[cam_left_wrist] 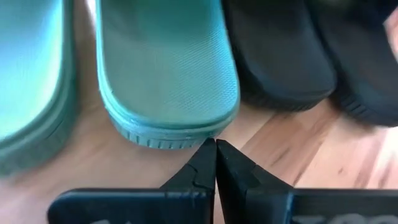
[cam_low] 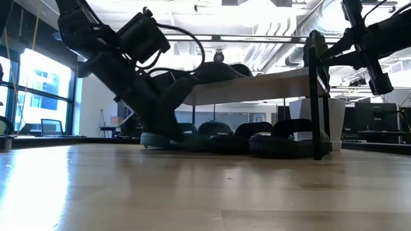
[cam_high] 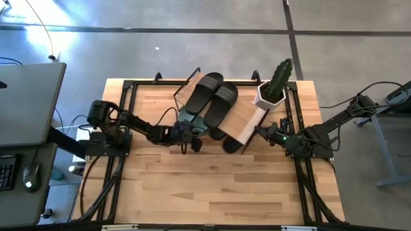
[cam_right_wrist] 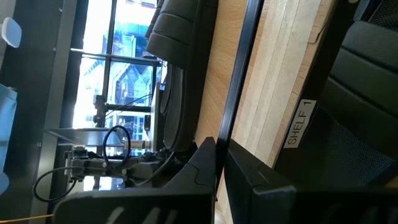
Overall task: Pick and place slides into the shelf
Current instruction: Put the green slide under the shelf, then adjust the black slides under the shelf
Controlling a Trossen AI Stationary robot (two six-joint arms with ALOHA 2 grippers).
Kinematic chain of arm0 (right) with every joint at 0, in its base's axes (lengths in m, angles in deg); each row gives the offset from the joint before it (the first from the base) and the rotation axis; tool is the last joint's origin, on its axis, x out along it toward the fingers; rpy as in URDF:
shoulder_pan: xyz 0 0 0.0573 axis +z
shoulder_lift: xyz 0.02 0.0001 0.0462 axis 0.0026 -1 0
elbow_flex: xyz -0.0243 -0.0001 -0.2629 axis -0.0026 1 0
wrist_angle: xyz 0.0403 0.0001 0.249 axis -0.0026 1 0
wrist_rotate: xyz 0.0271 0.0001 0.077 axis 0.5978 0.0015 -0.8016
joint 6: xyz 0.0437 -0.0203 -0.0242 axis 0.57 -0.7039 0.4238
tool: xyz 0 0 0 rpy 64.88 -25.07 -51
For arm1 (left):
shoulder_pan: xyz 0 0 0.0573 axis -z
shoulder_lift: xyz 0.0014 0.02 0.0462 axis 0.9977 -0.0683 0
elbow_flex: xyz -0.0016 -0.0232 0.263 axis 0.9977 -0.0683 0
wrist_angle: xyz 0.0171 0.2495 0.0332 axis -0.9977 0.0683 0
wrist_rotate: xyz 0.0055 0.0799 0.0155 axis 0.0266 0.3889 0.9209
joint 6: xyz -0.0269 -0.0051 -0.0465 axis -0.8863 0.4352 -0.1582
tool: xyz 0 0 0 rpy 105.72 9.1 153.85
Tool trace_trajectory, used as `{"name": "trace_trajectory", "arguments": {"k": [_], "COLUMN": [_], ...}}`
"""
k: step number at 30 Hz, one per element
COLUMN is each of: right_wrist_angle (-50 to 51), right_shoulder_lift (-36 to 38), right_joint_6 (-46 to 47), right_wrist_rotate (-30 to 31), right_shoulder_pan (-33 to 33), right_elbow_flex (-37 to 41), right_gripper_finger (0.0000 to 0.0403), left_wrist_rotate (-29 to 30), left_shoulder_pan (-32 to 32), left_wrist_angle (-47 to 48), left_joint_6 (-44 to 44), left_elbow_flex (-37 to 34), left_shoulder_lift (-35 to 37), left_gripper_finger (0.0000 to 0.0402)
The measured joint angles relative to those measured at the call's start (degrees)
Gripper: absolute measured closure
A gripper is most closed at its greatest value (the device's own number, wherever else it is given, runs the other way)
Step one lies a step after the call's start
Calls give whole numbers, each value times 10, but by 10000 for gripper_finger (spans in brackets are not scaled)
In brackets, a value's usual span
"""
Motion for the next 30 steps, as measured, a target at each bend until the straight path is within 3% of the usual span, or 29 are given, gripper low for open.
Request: {"name": "trace_trajectory", "arguments": {"k": [13,19,30], "right_wrist_angle": [0,-2,-9], "right_shoulder_lift": [0,0,0], "right_joint_6": [0,0,-5], "right_wrist_rotate": [1,4,8], "right_shoulder_pan": [0,0,0], "right_elbow_flex": [0,0,0], "right_gripper_finger": [403,403,402], "left_wrist_rotate": [-1,-47,-41], "left_shoulder_pan": [0,2,58], "left_wrist_angle": [-9,-9,-9], "left_joint_6": [7,-7,-7], "left_elbow_flex": [0,0,0], "left_shoulder_lift": [0,0,0], "left_gripper_finger": [402,401,402]}}
